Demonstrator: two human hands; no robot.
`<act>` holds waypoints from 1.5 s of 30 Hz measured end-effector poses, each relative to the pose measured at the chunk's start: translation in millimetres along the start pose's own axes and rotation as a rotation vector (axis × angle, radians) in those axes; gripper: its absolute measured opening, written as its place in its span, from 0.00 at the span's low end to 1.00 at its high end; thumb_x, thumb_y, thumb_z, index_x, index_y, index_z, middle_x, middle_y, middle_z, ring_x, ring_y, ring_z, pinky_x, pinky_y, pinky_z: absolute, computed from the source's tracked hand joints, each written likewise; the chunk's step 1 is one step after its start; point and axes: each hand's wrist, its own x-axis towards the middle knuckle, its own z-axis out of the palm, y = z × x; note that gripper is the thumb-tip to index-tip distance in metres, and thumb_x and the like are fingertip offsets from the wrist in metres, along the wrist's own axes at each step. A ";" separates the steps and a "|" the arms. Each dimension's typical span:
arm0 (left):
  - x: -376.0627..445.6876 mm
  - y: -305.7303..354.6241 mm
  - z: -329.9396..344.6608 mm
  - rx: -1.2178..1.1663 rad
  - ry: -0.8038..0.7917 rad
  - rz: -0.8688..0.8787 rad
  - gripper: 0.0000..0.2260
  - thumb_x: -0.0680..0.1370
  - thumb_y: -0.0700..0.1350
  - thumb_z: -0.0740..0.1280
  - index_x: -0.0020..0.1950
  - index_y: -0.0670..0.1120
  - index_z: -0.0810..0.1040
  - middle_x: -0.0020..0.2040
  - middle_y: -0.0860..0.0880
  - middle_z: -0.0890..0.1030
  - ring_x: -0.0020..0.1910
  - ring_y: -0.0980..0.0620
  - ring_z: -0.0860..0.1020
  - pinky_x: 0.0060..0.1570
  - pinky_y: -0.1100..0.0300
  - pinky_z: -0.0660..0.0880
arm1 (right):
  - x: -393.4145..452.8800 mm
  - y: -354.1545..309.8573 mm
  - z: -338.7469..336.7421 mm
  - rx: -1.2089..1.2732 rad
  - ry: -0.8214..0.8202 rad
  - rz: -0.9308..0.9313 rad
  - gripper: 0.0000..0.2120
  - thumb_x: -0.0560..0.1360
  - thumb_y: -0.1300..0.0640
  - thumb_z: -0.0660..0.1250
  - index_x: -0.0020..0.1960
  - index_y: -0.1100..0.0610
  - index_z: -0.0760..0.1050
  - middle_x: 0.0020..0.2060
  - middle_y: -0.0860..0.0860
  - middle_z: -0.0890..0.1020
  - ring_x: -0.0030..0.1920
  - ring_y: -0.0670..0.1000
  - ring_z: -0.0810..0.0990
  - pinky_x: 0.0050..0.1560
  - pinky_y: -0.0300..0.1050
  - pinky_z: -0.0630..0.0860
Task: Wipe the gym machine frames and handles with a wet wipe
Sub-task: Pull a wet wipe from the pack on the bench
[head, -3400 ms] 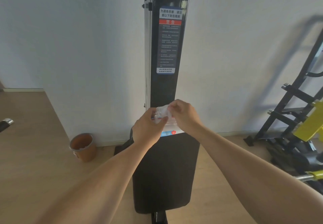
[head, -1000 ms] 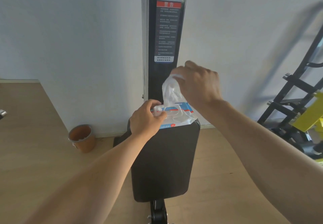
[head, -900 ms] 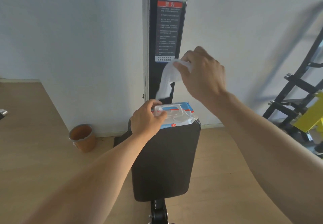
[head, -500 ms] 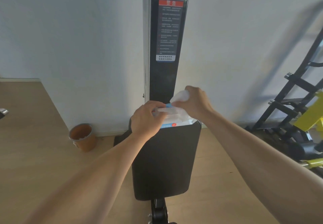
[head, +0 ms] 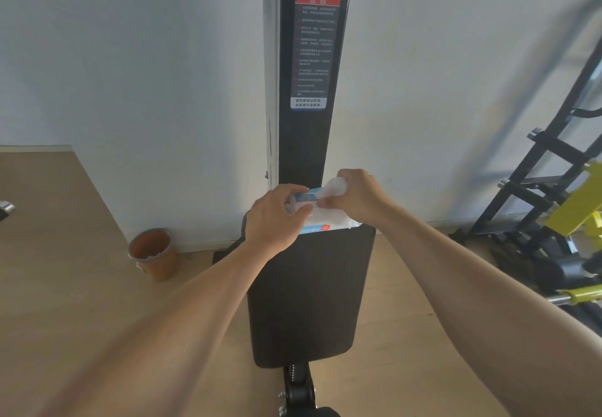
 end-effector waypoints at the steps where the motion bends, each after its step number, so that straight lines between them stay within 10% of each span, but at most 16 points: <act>1: -0.3 -0.5 -0.4 -0.013 -0.008 0.002 0.12 0.76 0.57 0.67 0.60 0.62 0.76 0.54 0.63 0.78 0.51 0.58 0.78 0.53 0.58 0.80 | -0.4 0.3 -2.2 0.074 0.047 0.028 0.16 0.67 0.47 0.78 0.36 0.52 0.71 0.33 0.47 0.74 0.35 0.51 0.74 0.31 0.41 0.68; 9: -2.9 -1.6 -4.4 -0.096 -0.012 0.014 0.17 0.73 0.61 0.65 0.61 0.65 0.75 0.56 0.64 0.78 0.58 0.55 0.77 0.61 0.48 0.78 | -17.0 24.0 -24.2 0.657 0.275 0.280 0.21 0.69 0.45 0.77 0.55 0.58 0.80 0.45 0.53 0.83 0.37 0.51 0.77 0.19 0.32 0.66; 23: -5.6 6.5 -19.5 -0.339 -0.069 -0.053 0.24 0.72 0.66 0.64 0.66 0.60 0.74 0.63 0.52 0.77 0.59 0.50 0.77 0.47 0.62 0.81 | -62.7 33.8 -43.8 0.998 0.490 0.281 0.12 0.72 0.46 0.75 0.45 0.54 0.81 0.31 0.50 0.81 0.26 0.48 0.70 0.26 0.40 0.63; 28: -12.4 12.7 -26.9 -0.449 0.097 -0.094 0.18 0.77 0.59 0.69 0.64 0.52 0.78 0.65 0.53 0.79 0.61 0.54 0.76 0.40 0.75 0.76 | -88.0 41.7 -44.4 1.127 0.427 0.319 0.16 0.71 0.45 0.76 0.51 0.55 0.80 0.40 0.53 0.79 0.42 0.53 0.78 0.42 0.46 0.75; 32: -36.1 28.2 -26.4 -0.366 0.354 0.256 0.19 0.76 0.63 0.67 0.53 0.47 0.79 0.54 0.51 0.83 0.54 0.58 0.77 0.44 0.68 0.77 | -112.5 49.4 -37.7 1.185 0.330 0.316 0.14 0.74 0.48 0.74 0.50 0.58 0.79 0.41 0.55 0.82 0.42 0.53 0.82 0.37 0.43 0.79; 38: -96.7 92.8 1.0 -0.672 -0.181 0.191 0.06 0.76 0.53 0.72 0.44 0.54 0.79 0.38 0.56 0.81 0.38 0.61 0.79 0.37 0.69 0.74 | -154.4 56.3 -34.2 1.114 0.229 0.218 0.19 0.73 0.51 0.73 0.53 0.67 0.80 0.53 0.67 0.79 0.52 0.61 0.78 0.51 0.52 0.73; 42: -119.1 102.5 30.6 -0.784 -0.509 -0.196 0.31 0.71 0.67 0.70 0.68 0.51 0.73 0.56 0.58 0.81 0.50 0.68 0.77 0.51 0.70 0.72 | -180.4 61.4 -42.0 0.975 0.176 0.198 0.15 0.72 0.51 0.74 0.48 0.63 0.84 0.45 0.57 0.82 0.47 0.56 0.78 0.48 0.49 0.72; 45: -133.7 104.8 52.4 -0.928 -0.712 -0.227 0.35 0.64 0.73 0.73 0.59 0.48 0.81 0.48 0.48 0.81 0.49 0.52 0.78 0.57 0.53 0.72 | -194.8 79.7 -46.9 0.901 0.153 0.221 0.16 0.72 0.48 0.74 0.49 0.60 0.84 0.48 0.58 0.83 0.49 0.58 0.80 0.47 0.48 0.76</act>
